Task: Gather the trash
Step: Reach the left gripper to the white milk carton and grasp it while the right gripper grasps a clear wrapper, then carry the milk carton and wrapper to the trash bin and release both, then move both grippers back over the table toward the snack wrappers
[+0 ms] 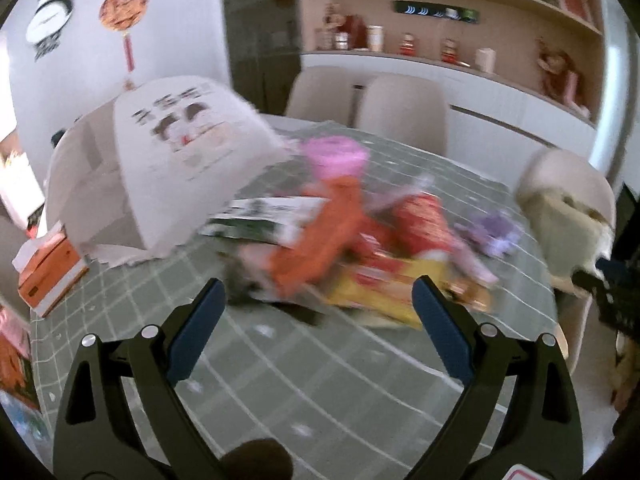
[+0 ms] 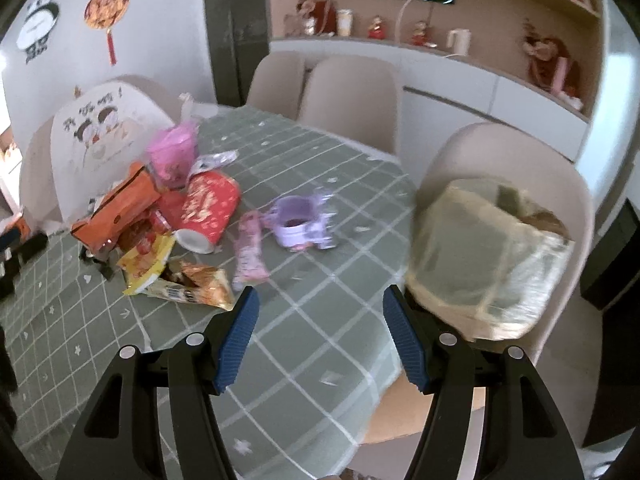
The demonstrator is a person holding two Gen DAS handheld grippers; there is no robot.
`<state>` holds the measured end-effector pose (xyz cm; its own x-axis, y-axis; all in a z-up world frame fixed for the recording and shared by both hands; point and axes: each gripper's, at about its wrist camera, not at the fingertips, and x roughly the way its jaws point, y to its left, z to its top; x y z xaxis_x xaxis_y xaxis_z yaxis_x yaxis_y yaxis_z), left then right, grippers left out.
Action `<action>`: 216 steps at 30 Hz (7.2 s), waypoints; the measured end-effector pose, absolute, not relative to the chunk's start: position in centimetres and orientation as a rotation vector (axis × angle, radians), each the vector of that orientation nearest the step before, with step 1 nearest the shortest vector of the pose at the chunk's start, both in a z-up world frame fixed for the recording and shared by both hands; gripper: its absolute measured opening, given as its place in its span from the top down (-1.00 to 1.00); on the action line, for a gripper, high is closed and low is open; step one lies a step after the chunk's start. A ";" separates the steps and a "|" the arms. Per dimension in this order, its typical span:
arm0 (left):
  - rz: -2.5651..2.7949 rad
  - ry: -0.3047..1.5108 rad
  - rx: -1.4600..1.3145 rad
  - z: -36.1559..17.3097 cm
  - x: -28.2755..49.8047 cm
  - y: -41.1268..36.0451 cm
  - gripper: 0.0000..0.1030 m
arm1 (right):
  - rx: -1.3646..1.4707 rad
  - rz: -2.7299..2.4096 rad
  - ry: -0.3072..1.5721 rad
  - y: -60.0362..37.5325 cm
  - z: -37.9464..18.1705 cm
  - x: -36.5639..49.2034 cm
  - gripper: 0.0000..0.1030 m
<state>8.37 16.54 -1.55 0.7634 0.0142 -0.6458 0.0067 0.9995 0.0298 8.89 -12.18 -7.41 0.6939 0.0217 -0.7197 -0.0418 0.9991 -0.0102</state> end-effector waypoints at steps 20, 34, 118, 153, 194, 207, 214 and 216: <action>0.157 1.050 -0.439 -9.9 28.7 26.4 -0.79 | -0.214 0.001 0.864 -6.1 -7.9 14.0 -0.19; 0.096 1.036 -0.377 -9.7 24.4 26.5 -0.78 | -0.128 0.190 0.806 -6.6 -7.5 21.0 -0.19; -0.244 0.602 -0.303 2.0 19.8 -11.4 0.06 | -0.118 0.171 0.712 -39.3 2.3 20.4 0.73; -0.031 0.786 -0.393 -3.1 17.3 -19.5 -0.21 | -0.035 0.505 0.986 -43.9 -11.5 29.6 0.73; -0.059 0.795 -0.276 -4.4 11.0 -6.3 -0.21 | 0.089 0.335 0.771 -39.6 -5.4 20.1 0.09; 0.195 0.737 -0.427 -6.1 8.1 18.1 -0.21 | 0.025 0.448 0.841 -23.0 -7.0 16.8 0.05; 0.185 0.766 -0.414 -7.4 9.2 26.3 -0.21 | 0.018 0.416 0.887 -15.5 -9.4 14.8 0.05; 0.168 0.794 -0.400 -8.1 10.4 27.9 -0.21 | -0.003 0.385 0.898 -14.7 -9.6 14.5 0.05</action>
<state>10.43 27.88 -8.12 0.6928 -0.0017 -0.7212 -0.2943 0.9122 -0.2849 14.50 -14.69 -9.60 0.5591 0.3254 -0.7626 -0.3280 0.9315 0.1570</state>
